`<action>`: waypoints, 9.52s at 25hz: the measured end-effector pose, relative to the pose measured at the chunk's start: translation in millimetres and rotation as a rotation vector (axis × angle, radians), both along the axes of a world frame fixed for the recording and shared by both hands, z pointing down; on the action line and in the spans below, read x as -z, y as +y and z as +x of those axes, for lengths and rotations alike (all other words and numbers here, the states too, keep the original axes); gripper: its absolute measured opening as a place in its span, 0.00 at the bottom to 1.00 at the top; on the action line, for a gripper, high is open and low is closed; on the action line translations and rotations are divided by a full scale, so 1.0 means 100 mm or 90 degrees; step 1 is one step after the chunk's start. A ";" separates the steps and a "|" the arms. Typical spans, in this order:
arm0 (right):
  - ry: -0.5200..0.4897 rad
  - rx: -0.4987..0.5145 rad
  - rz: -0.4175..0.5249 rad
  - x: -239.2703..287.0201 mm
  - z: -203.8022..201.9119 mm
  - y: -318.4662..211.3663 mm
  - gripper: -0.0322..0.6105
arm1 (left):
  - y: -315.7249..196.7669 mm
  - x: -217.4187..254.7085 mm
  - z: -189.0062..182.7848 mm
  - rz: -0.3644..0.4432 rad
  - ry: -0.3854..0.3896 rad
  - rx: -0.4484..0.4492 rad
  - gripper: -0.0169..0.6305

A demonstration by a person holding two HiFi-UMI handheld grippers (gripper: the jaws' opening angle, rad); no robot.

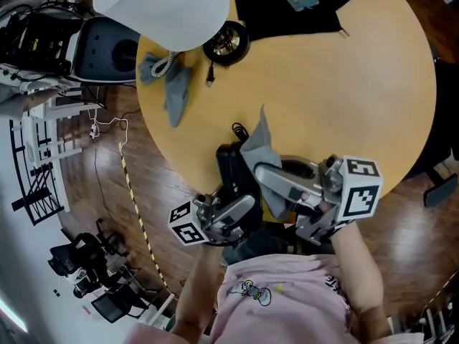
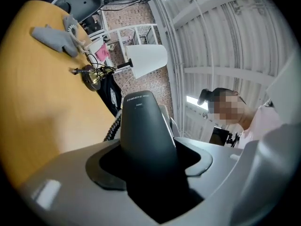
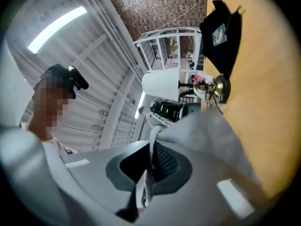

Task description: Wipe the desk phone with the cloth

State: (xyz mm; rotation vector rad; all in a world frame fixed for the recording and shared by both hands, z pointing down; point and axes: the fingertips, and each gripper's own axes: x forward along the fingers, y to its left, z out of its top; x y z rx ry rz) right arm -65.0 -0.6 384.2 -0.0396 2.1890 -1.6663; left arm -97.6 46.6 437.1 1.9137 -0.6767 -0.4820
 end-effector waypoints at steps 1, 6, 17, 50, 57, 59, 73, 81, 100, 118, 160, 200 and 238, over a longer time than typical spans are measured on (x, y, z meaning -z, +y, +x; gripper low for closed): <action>-0.004 0.030 0.002 -0.01 -0.04 0.19 0.06 | -0.02 0.03 -0.02 0.004 0.006 0.004 0.50; -0.045 0.124 0.013 -0.01 -0.03 0.91 0.06 | -0.07 0.20 -0.08 0.024 0.058 0.004 0.50; -0.086 -0.001 -0.062 -0.05 -0.04 -0.02 0.06 | 0.04 0.75 0.01 0.090 0.179 -0.026 0.50; -0.124 0.048 -0.064 0.04 0.00 0.59 0.06 | -0.17 0.35 0.02 0.016 0.006 -0.013 0.50; -0.018 0.062 -0.085 -0.35 0.40 1.02 0.06 | -0.42 -0.38 -0.04 -0.105 -0.248 0.023 0.50; -0.010 0.018 -0.080 -0.39 0.63 0.84 0.06 | -0.44 -0.60 0.00 -0.128 -0.327 0.021 0.50; 0.041 -0.191 -0.067 -0.40 1.87 0.34 0.06 | -0.54 -1.50 0.25 -0.170 -0.793 -0.050 0.50; 0.162 -0.136 -0.035 -0.48 1.39 0.22 0.06 | -0.47 -1.31 0.33 -0.118 -0.793 -0.027 0.49; 0.520 0.066 0.121 -1.12 -0.48 0.16 0.06 | 0.43 -0.66 -0.78 -0.052 -0.602 0.126 0.41; 0.859 0.227 0.238 -1.79 -1.19 0.38 0.06 | 0.28 -0.30 -2.18 -0.013 -0.607 0.192 0.41; 0.602 0.015 0.145 -0.34 1.18 0.72 0.06 | 0.67 0.78 0.06 0.099 -0.536 0.251 0.41; 0.680 0.069 0.181 -0.99 0.08 -0.35 0.06 | -0.05 0.00 -0.47 -0.007 -0.592 0.212 0.38; 0.788 0.043 0.069 -1.44 -0.57 -0.77 0.06 | 0.02 0.12 -1.54 0.030 -0.360 0.229 0.37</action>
